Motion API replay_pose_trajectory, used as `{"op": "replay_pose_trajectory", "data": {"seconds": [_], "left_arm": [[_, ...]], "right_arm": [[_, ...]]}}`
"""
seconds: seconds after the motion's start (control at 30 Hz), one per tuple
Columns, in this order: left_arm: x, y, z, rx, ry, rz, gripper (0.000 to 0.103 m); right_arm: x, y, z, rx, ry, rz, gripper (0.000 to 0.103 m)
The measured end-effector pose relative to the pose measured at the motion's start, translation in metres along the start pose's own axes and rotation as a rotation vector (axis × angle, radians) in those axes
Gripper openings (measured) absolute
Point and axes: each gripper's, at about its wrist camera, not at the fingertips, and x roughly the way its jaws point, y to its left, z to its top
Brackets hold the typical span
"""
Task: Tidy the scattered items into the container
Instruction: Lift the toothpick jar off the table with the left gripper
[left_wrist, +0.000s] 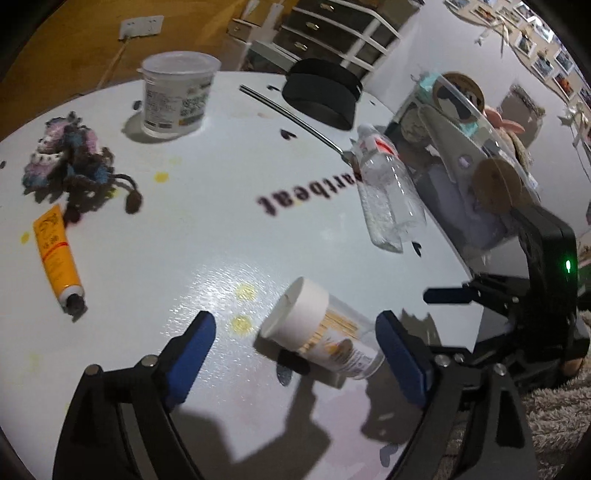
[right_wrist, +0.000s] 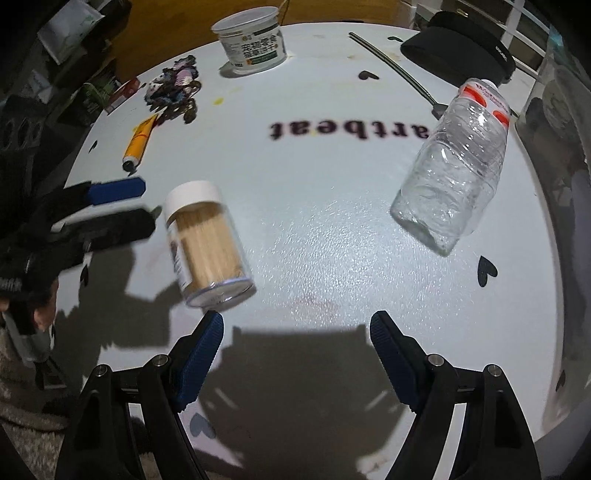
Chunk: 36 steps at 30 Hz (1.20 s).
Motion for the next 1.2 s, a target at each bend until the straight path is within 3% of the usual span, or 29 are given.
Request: {"op": "replay_pose_trajectory", "data": {"seconds": [0.23,0.33,0.43,0.9,1.03,1.2], "left_arm": [[0.018,-0.022,-0.006,0.136,0.048,0.000,0.090],[0.021,-0.037,-0.015,0.248,0.029,0.049,0.097],[0.027,-0.046,-0.021,0.322,0.011,0.092,0.099],[0.054,-0.046,-0.022,0.353,0.051,0.132,0.098],[0.057,-0.055,-0.028,0.421,0.043,0.180,0.083],[0.058,-0.061,-0.032,0.471,0.023,0.210,0.083]], "right_arm": [[0.002,-0.012,0.001,0.073,0.020,-0.001,0.082],[0.002,-0.016,0.000,0.094,0.021,0.005,0.082],[0.004,-0.020,0.001,0.111,0.029,0.010,0.082],[0.012,-0.031,0.006,0.144,0.059,0.028,0.082],[0.015,-0.036,0.009,0.163,0.066,0.039,0.082],[0.016,-0.038,0.014,0.164,0.075,0.059,0.082]]}}
